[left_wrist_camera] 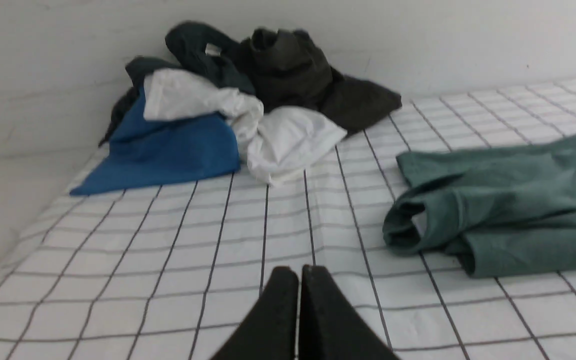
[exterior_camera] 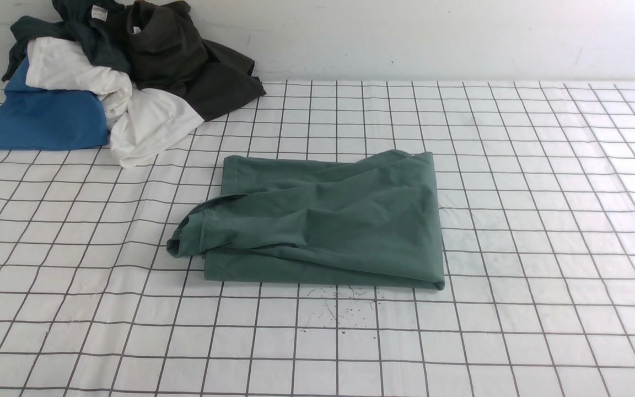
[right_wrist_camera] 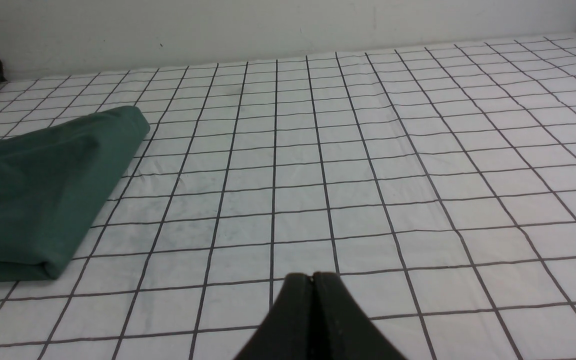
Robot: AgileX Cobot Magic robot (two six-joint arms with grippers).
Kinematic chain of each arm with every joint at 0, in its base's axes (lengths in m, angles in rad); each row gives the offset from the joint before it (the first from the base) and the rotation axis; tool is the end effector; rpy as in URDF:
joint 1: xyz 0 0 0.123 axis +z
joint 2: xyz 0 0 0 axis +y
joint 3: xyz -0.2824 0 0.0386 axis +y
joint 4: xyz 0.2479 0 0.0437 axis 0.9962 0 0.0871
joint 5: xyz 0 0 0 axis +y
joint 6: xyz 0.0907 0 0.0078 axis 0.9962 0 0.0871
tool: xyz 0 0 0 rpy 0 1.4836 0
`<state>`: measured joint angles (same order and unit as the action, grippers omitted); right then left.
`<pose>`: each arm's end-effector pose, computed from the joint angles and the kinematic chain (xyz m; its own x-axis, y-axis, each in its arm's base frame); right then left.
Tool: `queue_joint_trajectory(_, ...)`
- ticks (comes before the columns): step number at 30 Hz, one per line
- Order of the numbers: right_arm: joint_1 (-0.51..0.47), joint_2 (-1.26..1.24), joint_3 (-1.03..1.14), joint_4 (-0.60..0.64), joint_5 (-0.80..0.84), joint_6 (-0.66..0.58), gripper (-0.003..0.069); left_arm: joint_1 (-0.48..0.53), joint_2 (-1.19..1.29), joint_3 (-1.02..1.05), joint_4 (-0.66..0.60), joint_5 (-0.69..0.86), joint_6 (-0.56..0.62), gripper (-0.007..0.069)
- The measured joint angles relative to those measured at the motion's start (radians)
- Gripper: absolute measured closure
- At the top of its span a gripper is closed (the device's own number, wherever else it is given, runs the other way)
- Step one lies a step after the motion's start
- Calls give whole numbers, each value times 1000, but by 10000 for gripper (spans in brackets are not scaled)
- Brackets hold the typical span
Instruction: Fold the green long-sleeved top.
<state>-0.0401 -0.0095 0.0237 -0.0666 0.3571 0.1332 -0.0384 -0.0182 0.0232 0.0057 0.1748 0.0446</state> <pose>0.0530 -0.0043 0.1735 -0.2743 0.0818 -0.9582 0.0820 0.9947 0.0614 0.0557 -0.0020 0.1904 -0.0904 0.0537 -0.9945 0.0420 0.9979 0.0501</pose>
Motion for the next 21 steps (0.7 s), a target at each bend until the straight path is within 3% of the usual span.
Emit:
queue_joint_trajectory(6, 0, 0, 0, 0, 0, 0, 673, 0, 1, 3, -17, 161, -2, 631)
queue_joint_trajectory(21, 0, 0, 0, 0, 0, 0, 673, 0, 1, 2, -37, 185, -9, 631)
